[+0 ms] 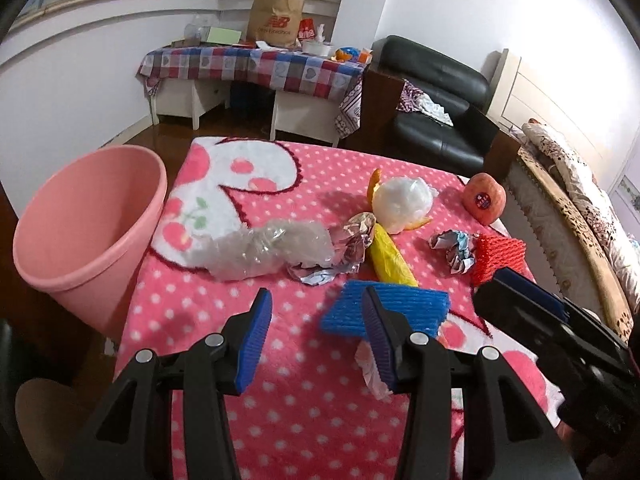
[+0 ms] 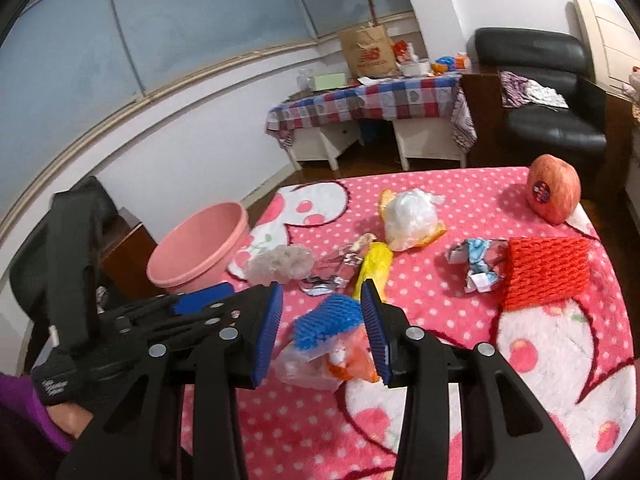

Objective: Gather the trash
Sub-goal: 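Bring both open tools back over the trash on the tablecloth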

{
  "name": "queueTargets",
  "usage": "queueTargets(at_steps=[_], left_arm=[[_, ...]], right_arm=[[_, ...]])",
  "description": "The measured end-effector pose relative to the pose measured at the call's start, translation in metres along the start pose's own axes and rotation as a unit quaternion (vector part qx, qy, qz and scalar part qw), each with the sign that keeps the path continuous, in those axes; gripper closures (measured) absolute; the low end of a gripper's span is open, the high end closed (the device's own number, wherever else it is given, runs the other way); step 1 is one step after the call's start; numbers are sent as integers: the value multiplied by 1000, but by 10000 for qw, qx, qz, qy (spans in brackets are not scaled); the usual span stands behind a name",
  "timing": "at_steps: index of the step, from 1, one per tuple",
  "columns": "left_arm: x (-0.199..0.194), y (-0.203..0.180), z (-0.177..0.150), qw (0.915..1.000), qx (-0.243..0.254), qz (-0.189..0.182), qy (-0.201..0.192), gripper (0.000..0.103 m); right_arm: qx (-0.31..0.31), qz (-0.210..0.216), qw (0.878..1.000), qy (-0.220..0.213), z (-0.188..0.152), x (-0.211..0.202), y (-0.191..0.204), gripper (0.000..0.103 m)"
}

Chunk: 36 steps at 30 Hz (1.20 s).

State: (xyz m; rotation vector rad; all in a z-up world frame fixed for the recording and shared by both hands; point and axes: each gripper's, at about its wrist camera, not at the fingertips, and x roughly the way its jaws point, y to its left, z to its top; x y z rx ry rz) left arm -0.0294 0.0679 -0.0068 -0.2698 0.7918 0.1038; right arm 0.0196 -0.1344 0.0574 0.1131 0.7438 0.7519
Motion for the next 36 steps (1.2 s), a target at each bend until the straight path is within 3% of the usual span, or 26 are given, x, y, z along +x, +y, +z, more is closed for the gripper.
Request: queueTargets(at_steps=[7, 17, 36], left_arm=[[-2, -6, -2, 9999, 123, 39, 28, 57], [-6, -13, -1, 9996, 275, 100, -22, 50], [-4, -15, -3, 9995, 305, 53, 61, 50]], right_arm=[[-124, 439, 9990, 33, -2, -1, 5, 62], [-59, 350, 9994, -42, -2, -7, -3, 62], [-56, 471, 9989, 8, -2, -4, -12, 62]])
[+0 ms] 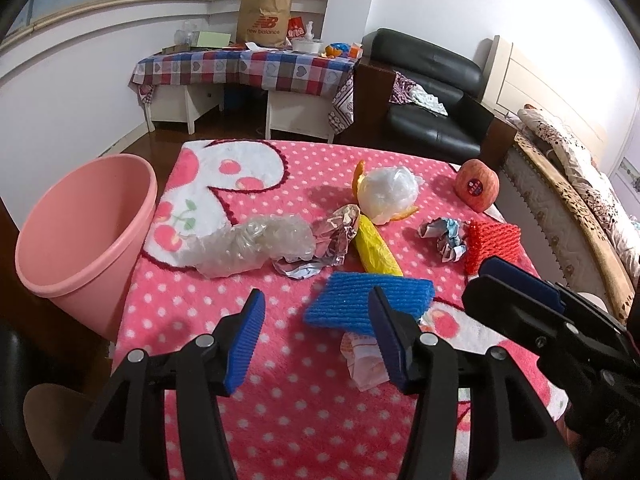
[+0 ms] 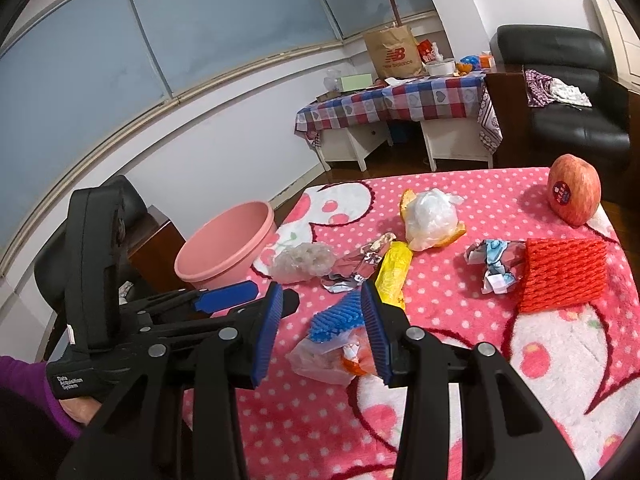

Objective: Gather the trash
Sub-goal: 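Bring both open tools back over the trash on the tablecloth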

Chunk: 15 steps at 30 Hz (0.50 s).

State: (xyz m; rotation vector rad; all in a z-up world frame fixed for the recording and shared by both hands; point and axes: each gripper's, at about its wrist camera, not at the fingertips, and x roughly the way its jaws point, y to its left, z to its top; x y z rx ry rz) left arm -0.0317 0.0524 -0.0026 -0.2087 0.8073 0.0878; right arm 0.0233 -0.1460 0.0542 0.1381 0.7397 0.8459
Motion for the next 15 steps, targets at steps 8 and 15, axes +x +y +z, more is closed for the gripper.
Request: queueTargets(at_steps=[8, 15], left_arm=[[2, 10, 4, 9998, -62, -205, -53, 50], [5, 14, 1, 9990, 273, -351, 68, 50]], right_arm=[[-26, -300, 9995, -9, 1, -4, -16, 62], [156, -516, 9984, 169, -5, -4, -39, 62]])
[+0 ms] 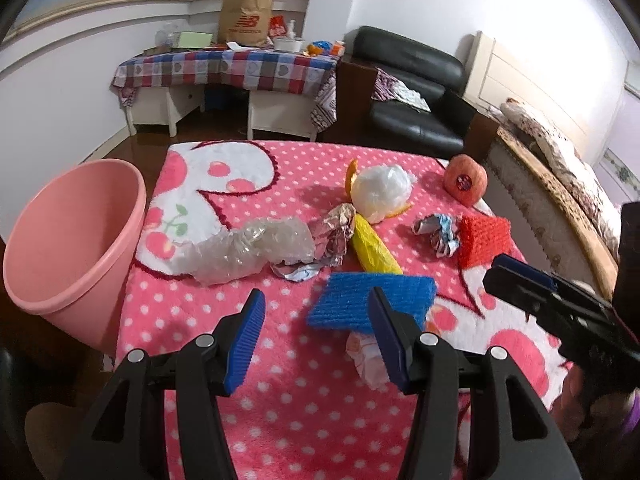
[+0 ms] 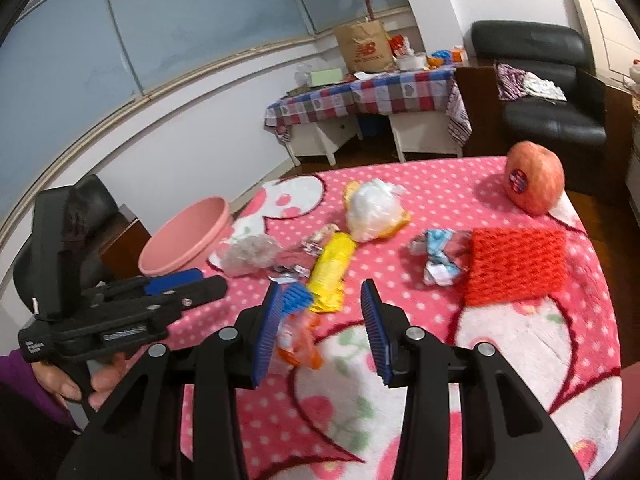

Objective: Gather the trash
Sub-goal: 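Bring both open tools back over the trash on the tablecloth, then grasp the blue foam net with the left tool while the right tool grasps the orange-white wrapper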

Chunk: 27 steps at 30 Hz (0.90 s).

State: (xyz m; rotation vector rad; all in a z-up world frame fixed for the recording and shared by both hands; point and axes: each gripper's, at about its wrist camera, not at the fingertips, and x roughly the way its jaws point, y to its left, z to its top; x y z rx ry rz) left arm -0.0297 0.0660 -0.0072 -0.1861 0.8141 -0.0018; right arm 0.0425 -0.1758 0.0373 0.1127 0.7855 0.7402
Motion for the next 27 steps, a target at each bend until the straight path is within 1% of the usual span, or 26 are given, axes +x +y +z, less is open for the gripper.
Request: queueTargets(at_steps=[3, 6, 10, 11, 14, 17, 18, 19, 20, 21, 22, 23, 24, 27], left_arm=[[3, 1, -3, 9999, 81, -53, 88, 50], [4, -1, -6, 9992, 187, -319, 177, 50], [3, -20, -6, 9951, 615, -756, 163, 50], [4, -25, -6, 9939, 733, -805, 171, 50], [9, -43, -6, 9901, 1145, -800, 150, 50], [15, -55, -5, 9878, 1454, -560, 15, 50], [18, -56, -5, 9875, 1506, -462, 12, 52], [22, -55, -4, 9875, 1530, -382, 45, 62], [25, -53, -3, 9877, 1515, -364, 91, 76], [27, -50, -3, 9887, 1447, -359, 153, 85], [28, -46, -1, 9901, 1349, -346, 171, 87], [28, -42, 0, 9911, 1275, -345, 159, 93], [26, -38, 1, 9921, 1194, -348, 142, 96], [18, -25, 5, 9952, 909, -369, 43, 97]], right_arm=[[43, -8, 9999, 116, -4, 4, -5, 62], [55, 54, 9997, 220, -6, 7, -7, 62], [146, 65, 9995, 277, -7, 10, -13, 62], [180, 73, 9994, 297, -6, 11, -15, 62], [236, 155, 9987, 434, -9, 11, -20, 62], [143, 356, 9968, 705, -15, 13, -19, 62], [106, 430, 9959, 786, -17, 14, -18, 62], [62, 474, 9953, 841, -19, 15, -17, 62], [26, 501, 9948, 884, -19, 16, -15, 62], [-3, 521, 9944, 924, -20, 18, -14, 62], [-28, 542, 9939, 957, -21, 19, -12, 62], [-48, 589, 9933, 997, -21, 22, -11, 62], [-61, 617, 9927, 1034, -21, 24, -9, 62], [-89, 692, 9911, 1130, -20, 32, -7, 62]])
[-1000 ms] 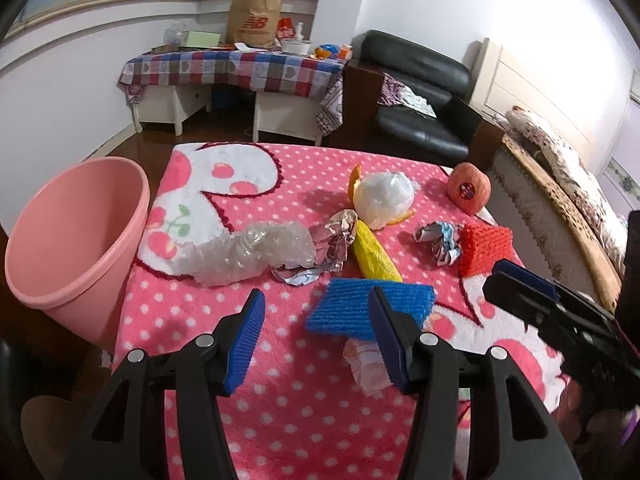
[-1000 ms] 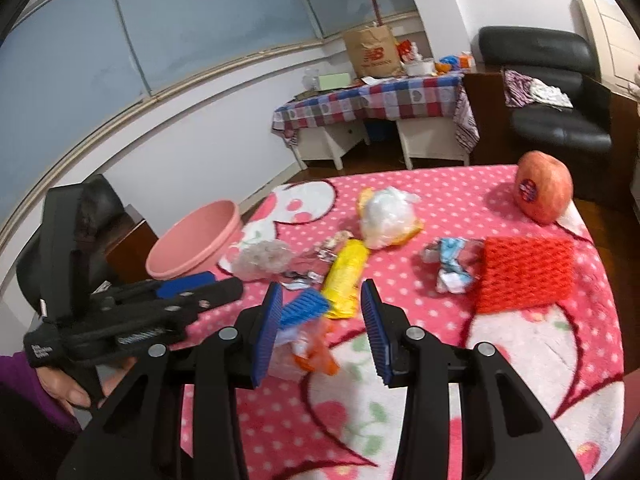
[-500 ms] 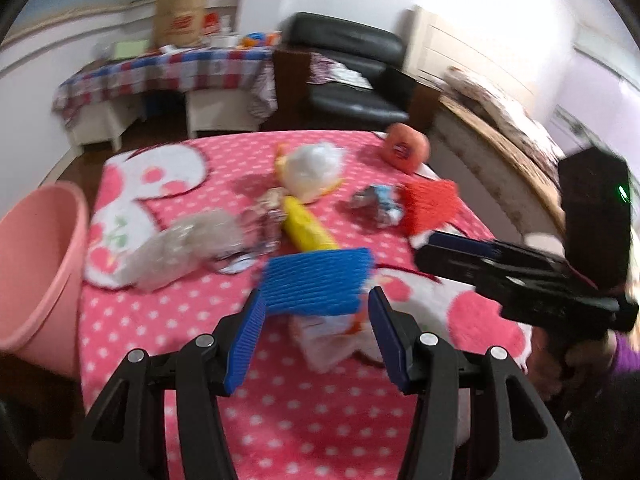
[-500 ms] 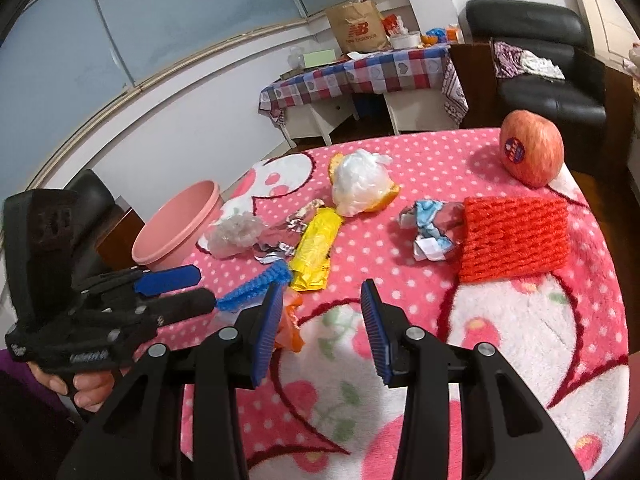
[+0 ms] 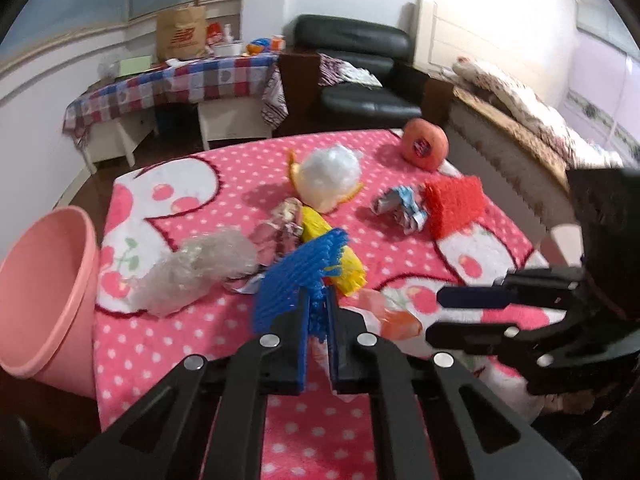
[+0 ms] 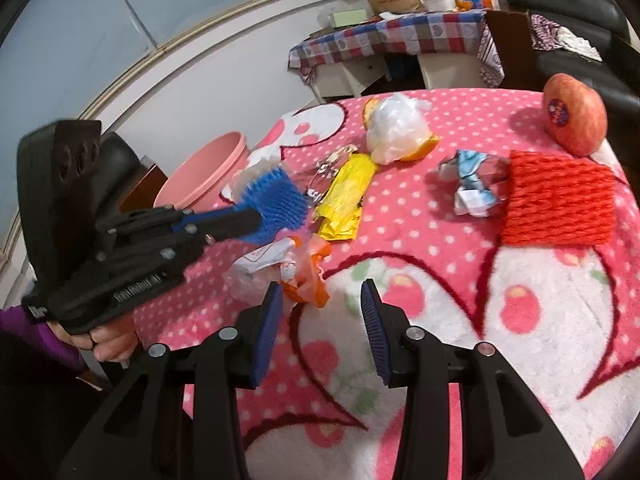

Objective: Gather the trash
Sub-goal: 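Grasp the blue foam net with the left tool while the right tool grasps the orange-white wrapper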

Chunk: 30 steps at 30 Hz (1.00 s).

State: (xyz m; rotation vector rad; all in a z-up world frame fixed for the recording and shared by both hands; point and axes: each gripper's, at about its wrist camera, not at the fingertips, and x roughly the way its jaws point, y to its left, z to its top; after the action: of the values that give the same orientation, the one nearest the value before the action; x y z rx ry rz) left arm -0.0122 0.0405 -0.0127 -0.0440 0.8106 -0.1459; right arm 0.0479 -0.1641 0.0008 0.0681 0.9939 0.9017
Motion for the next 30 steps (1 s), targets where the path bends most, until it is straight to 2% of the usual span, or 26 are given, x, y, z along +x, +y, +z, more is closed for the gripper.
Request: queueTargets(at_steps=[7, 9, 12, 22, 30], left_arm=[[-22, 22, 3, 9987, -415, -60, -272, 97], [-26, 24, 3, 9984, -465, -101, -317, 97], [-33, 26, 3, 9977, -510, -181, -417, 97], [-62, 28, 11, 9942, -482, -409, -868, 97], [-83, 34, 17, 9907, -517, -341, -1212, 97]], right_arm=[[190, 163, 9995, 175, 5, 19, -3, 63], [251, 233, 9989, 310, 5, 25, -4, 87], [321, 357, 9985, 262, 3, 23, -4, 93], [193, 506, 9978, -389, 12, -22, 10, 95], [35, 496, 9949, -882, 29, -50, 19, 95]])
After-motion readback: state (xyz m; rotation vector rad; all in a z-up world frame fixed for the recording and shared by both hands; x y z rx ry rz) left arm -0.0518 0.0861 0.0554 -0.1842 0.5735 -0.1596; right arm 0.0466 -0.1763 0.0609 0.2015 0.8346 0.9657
